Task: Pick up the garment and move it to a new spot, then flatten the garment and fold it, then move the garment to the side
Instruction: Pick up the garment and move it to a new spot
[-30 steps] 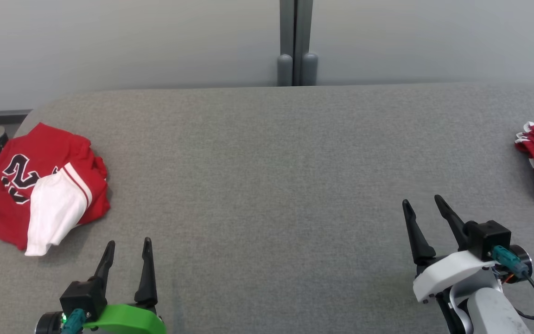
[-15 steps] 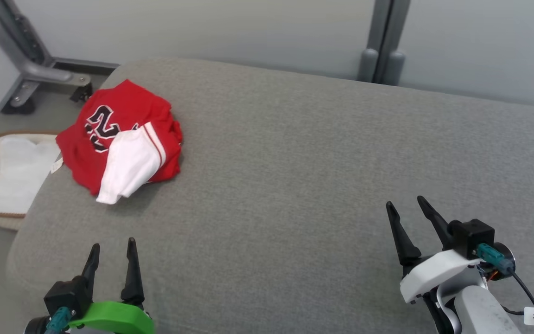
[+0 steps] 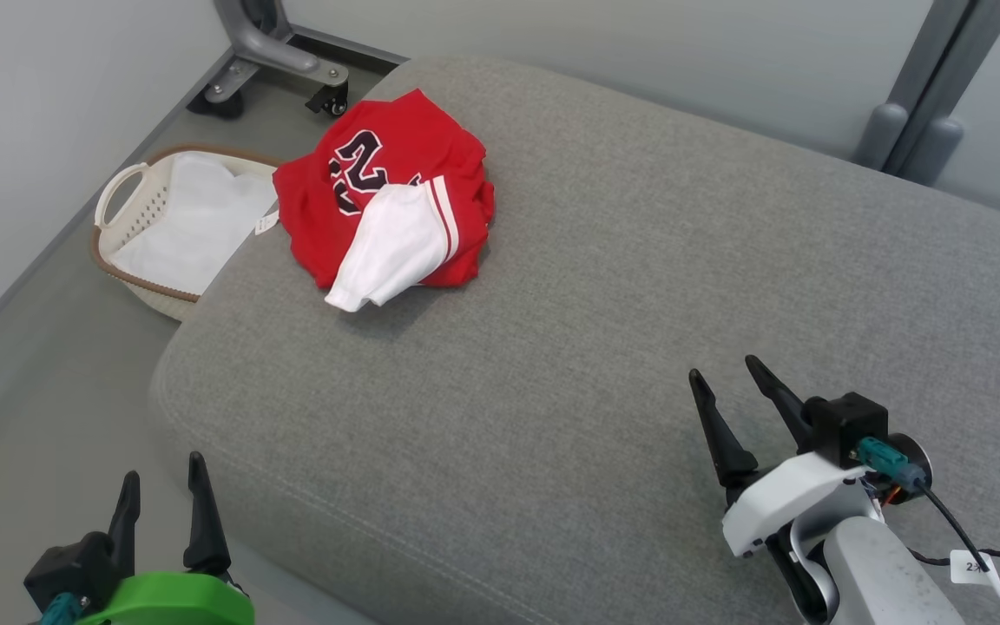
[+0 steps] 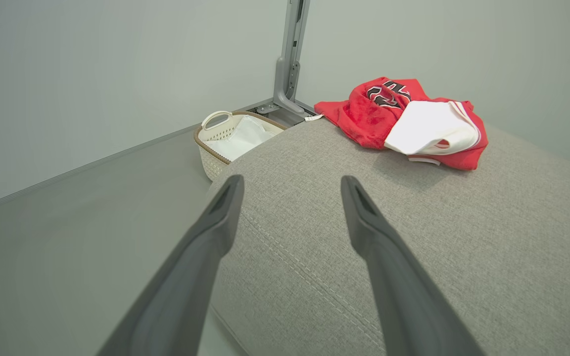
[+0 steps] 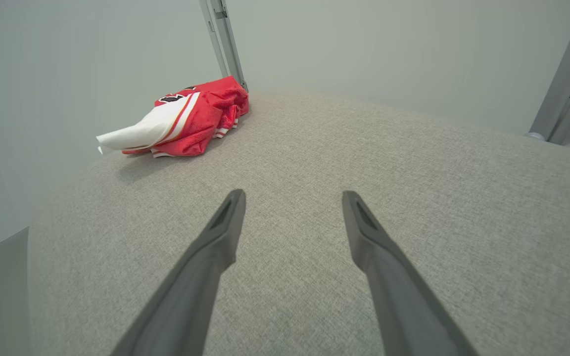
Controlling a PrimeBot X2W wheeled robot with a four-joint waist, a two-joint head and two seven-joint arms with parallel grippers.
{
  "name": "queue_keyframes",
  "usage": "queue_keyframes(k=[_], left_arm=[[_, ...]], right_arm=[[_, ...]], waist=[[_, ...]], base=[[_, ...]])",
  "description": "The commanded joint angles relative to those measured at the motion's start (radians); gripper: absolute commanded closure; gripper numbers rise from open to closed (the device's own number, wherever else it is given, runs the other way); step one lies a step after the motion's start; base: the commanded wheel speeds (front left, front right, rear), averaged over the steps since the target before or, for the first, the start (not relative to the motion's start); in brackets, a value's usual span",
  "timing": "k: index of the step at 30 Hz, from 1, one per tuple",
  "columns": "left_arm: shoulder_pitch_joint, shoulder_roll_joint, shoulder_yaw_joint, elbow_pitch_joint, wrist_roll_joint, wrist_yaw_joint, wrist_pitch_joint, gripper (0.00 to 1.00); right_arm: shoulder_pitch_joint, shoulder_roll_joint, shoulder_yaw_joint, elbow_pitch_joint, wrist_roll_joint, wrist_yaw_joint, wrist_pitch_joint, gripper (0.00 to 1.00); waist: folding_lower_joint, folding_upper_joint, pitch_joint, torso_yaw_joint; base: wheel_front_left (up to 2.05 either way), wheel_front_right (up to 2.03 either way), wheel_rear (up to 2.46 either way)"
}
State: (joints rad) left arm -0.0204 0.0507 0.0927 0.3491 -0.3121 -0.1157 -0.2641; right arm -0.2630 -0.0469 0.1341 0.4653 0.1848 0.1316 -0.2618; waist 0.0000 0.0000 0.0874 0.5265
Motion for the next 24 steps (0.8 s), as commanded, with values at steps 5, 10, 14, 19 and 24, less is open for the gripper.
queue_keyframes(k=[5, 10, 14, 19, 24], left_arm=[[-0.028, 0.001, -0.002, -0.007, 0.018, -0.004, 0.0, 0.0], [-0.109, 0.001, -0.021, 0.041, 0.007, -0.009, 0.0, 0.0], [-0.211, 0.005, -0.013, 0.086, -0.004, -0.015, 0.0, 0.0], [-0.35, 0.071, -0.076, 0.127, -0.069, -0.016, 0.0, 0.0], [-0.512, 0.198, -0.176, 0.177, -0.182, -0.016, 0.0, 0.0]], right_arm=[[-0.02, -0.007, -0.013, 0.006, -0.023, -0.002, -0.004, 0.0], [-0.032, -0.007, -0.043, -0.016, -0.06, -0.002, -0.004, 0.0], [-0.064, -0.007, -0.044, -0.035, -0.092, -0.002, -0.004, 0.0], [-0.119, -0.007, -0.039, -0.06, -0.124, -0.002, -0.004, 0.0], [-0.167, -0.007, -0.03, -0.087, -0.138, -0.002, -0.004, 0.0]], waist=[[0.0, 0.0, 0.05, 0.021], [0.0, 0.0, 0.1, 0.017], [0.0, 0.0, 0.161, -0.022], [0.0, 0.0, 0.231, -0.073], [0.0, 0.0, 0.293, -0.122]], base=[[0.0, 0.0, 0.0], [0.0, 0.0, 0.0], [0.0, 0.0, 0.0], [0.0, 0.0, 0.0], [0.0, 0.0, 0.0]])
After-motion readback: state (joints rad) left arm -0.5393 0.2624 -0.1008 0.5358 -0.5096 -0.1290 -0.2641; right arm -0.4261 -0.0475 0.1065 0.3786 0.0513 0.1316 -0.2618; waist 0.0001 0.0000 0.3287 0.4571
